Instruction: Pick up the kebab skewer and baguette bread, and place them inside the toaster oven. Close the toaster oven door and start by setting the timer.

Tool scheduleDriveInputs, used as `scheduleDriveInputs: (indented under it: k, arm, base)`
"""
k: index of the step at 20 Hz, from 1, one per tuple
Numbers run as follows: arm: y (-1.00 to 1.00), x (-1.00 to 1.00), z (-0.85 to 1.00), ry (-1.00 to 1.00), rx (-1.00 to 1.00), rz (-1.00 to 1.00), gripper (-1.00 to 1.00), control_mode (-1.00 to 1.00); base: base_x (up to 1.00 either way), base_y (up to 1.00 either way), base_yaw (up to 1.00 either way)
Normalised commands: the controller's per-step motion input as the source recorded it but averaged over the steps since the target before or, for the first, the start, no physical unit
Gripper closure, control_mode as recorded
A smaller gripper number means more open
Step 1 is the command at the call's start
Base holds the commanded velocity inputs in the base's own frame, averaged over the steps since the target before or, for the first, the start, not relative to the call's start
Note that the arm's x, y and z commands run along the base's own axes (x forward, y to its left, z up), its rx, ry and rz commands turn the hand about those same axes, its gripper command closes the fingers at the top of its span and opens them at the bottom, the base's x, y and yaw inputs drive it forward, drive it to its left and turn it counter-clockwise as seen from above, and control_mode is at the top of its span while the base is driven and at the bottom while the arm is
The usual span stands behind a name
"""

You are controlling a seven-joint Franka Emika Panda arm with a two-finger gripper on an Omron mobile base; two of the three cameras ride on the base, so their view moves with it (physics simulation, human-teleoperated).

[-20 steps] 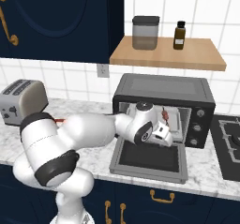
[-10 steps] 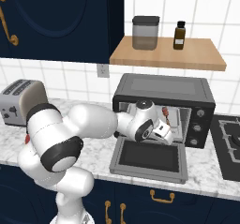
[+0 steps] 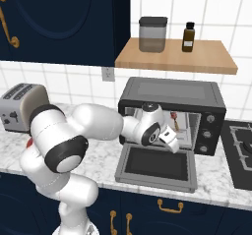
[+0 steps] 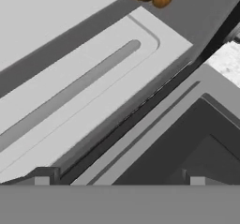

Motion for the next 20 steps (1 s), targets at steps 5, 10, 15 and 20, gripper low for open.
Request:
scheduleDriveInputs:
  k: [5, 10, 15, 20]
  arm:
    - [0.00, 0.16, 0.00, -0.10, 0.04, -0.14, -1.00, -1.00]
    - [0.00, 0.10, 0.00, -0.10, 0.04, -0.13, -1.00, -1.00]
    - [0.00, 0.10, 0.00, -0.09, 0.05, -0.09, -1.00, -1.00]
    - [0.04, 0.03, 0.00, -0.09, 0.05, -0.06, -1.00, -1.00]
  base:
    - [0.00, 0.00, 0.00]
    - [0.00, 0.00, 0.00]
    - [0.00, 0.00, 0.00]
    - [0.00, 0.00, 0.00]
